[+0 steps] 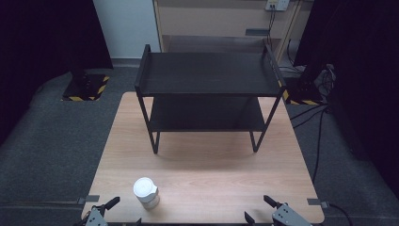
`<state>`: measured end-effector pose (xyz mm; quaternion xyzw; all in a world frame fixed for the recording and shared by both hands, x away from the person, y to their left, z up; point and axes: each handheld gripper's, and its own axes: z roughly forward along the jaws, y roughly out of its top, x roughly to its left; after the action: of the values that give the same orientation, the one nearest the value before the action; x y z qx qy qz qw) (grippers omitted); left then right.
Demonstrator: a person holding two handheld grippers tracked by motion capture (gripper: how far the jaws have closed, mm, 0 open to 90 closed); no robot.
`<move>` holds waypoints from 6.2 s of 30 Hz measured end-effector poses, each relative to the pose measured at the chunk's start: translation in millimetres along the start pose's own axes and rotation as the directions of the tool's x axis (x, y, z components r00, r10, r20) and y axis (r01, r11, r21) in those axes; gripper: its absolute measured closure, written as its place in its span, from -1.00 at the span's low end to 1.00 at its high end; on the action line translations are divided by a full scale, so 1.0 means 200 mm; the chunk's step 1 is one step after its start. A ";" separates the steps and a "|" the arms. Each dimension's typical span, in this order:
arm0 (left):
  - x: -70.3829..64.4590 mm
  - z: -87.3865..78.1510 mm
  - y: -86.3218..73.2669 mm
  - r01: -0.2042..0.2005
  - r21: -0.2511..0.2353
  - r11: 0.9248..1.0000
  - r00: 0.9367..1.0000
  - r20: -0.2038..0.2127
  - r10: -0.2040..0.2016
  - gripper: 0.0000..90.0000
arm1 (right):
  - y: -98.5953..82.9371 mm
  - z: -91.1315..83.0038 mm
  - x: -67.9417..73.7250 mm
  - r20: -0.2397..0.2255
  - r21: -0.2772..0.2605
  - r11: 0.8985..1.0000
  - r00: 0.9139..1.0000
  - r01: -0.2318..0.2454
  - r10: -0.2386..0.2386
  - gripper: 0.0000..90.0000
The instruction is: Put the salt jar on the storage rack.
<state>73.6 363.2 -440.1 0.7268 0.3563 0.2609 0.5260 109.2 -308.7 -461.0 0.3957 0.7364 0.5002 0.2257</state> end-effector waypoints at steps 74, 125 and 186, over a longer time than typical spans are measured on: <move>-0.02 0.43 -0.08 0.022 0.029 0.999 0.998 -0.060 -0.020 -0.38 | 0.00 0.01 -0.03 -0.024 0.010 1.000 1.000 -0.017 0.017 -0.82; -0.14 1.43 0.97 -0.015 -0.096 0.995 0.994 -0.108 0.005 -0.34 | -0.01 -0.02 -0.02 -0.021 -0.034 0.999 1.000 -0.012 0.011 -0.82; -0.13 0.26 0.09 -0.146 -0.045 0.988 0.989 -0.003 0.146 -0.88 | -0.01 0.00 -0.02 0.002 -0.002 1.000 1.000 -0.009 0.009 -0.82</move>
<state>102.7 309.2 -439.3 0.7390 0.2958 0.3068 0.5218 111.2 -310.9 -462.6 0.3993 0.7338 0.5016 0.2246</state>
